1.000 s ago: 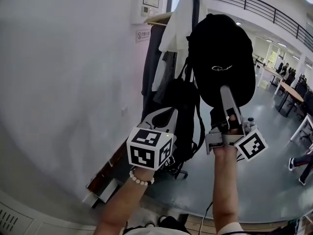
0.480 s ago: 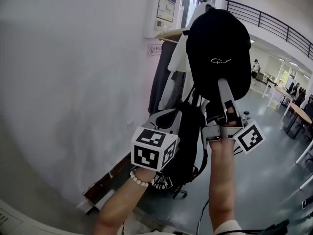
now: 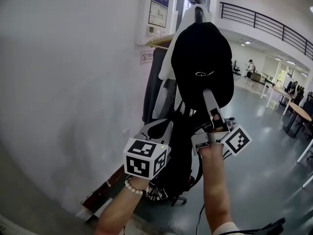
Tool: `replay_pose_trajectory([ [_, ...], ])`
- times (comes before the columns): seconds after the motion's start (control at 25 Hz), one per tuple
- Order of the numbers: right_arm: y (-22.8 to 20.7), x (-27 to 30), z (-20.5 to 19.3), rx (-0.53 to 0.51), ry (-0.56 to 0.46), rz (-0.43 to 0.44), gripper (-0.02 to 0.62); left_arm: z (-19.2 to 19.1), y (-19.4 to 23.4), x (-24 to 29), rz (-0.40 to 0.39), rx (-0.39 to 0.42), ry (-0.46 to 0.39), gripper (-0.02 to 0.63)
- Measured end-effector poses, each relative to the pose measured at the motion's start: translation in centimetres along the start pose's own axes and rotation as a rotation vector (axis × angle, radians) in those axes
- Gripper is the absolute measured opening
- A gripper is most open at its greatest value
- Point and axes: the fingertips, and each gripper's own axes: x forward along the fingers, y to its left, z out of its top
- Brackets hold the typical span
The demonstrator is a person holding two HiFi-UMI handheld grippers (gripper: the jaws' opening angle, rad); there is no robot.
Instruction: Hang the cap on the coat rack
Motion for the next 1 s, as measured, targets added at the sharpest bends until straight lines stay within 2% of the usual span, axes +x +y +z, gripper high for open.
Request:
replay_pose_trajectory([
  [0.2, -1.4, -2.2, -1.8, 0.052, 0.016, -0.03, 0.018, -0.7, 0.4, -0.1, 0.004, -0.012, 0.006, 0.003],
  [0.4, -0.8, -7.0, -4.9, 0.11, 0.012, -0.061, 0.018, -3.5, -0.5, -3.0, 0.002, -0.02, 0.018, 0.004],
  [0.72, -3.6, -8.3, -6.0, 0.168, 0.001, -0.121, 0.018, -3.8, 0.4, -0.7, -0.016, -0.048, 0.075, 0.005],
  [1.0, -4.0, -12.4, -8.9, 0.239, -0.032, -0.167, 0.018, -6.2, -0.1, -2.0, -0.017, -0.055, 0.109, 0.003],
])
